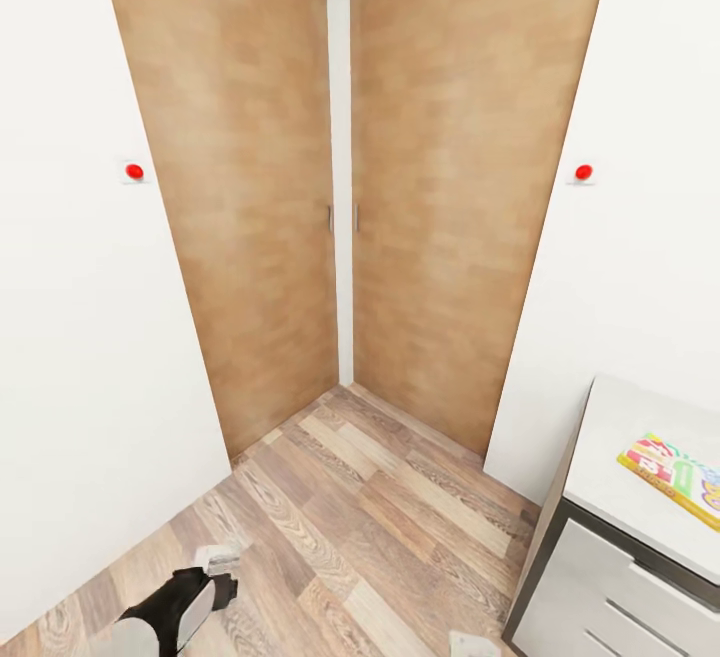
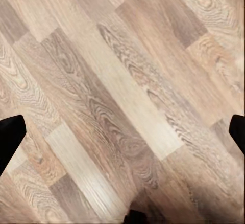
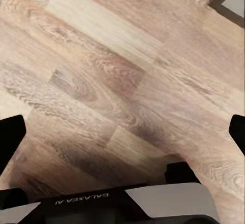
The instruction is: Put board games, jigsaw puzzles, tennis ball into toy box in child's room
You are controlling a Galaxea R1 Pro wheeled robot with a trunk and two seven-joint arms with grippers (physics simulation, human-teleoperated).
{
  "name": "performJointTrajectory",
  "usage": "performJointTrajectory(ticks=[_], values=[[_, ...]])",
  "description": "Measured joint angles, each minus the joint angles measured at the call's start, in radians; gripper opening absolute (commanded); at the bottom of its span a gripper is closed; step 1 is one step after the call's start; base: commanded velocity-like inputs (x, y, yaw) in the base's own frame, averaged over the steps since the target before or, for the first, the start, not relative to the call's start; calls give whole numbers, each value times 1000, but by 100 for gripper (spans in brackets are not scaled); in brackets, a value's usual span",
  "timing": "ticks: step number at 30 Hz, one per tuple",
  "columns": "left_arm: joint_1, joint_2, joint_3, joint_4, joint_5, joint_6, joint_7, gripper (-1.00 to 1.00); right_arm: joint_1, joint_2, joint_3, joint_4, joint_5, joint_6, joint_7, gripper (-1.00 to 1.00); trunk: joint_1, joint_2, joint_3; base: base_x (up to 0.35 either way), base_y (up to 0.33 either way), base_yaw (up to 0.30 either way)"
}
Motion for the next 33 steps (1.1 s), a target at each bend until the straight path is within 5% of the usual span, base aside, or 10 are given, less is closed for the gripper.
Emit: performJointTrajectory(ticks=[7, 10, 20, 25, 29, 33], values=[[-44, 13, 120, -143, 24, 142, -80, 100, -52, -6, 0, -117, -33, 9, -25, 100, -27, 49, 22, 0, 0, 0], [-47, 39, 139, -199, 25, 214, -141, 100, -77, -7, 0, -132, -35, 6, -28, 100, -38, 70, 31, 0, 0, 0], [-48, 99, 147, -244, 27, 280, -346, 100, -78, -33, 9, -190, -29, 35, -34, 100, -77, 140, 63, 0, 0, 0], [-47, 151, 141, -307, 24, 422, -632, 100, -76, -28, 8, -411, -28, 245, -34, 100, -96, 175, 78, 0, 0, 0], [-46, 202, 142, -380, 22, 497, -885, 100, -76, -26, 5, -771, -35, 470, -34, 100, -104, 189, 85, 0, 0, 0], [-45, 241, 145, -396, 26, 574, -1101, 100, -78, -27, 6, -953, -60, 637, -33, 100, -104, 189, 85, 0, 0, 0]])
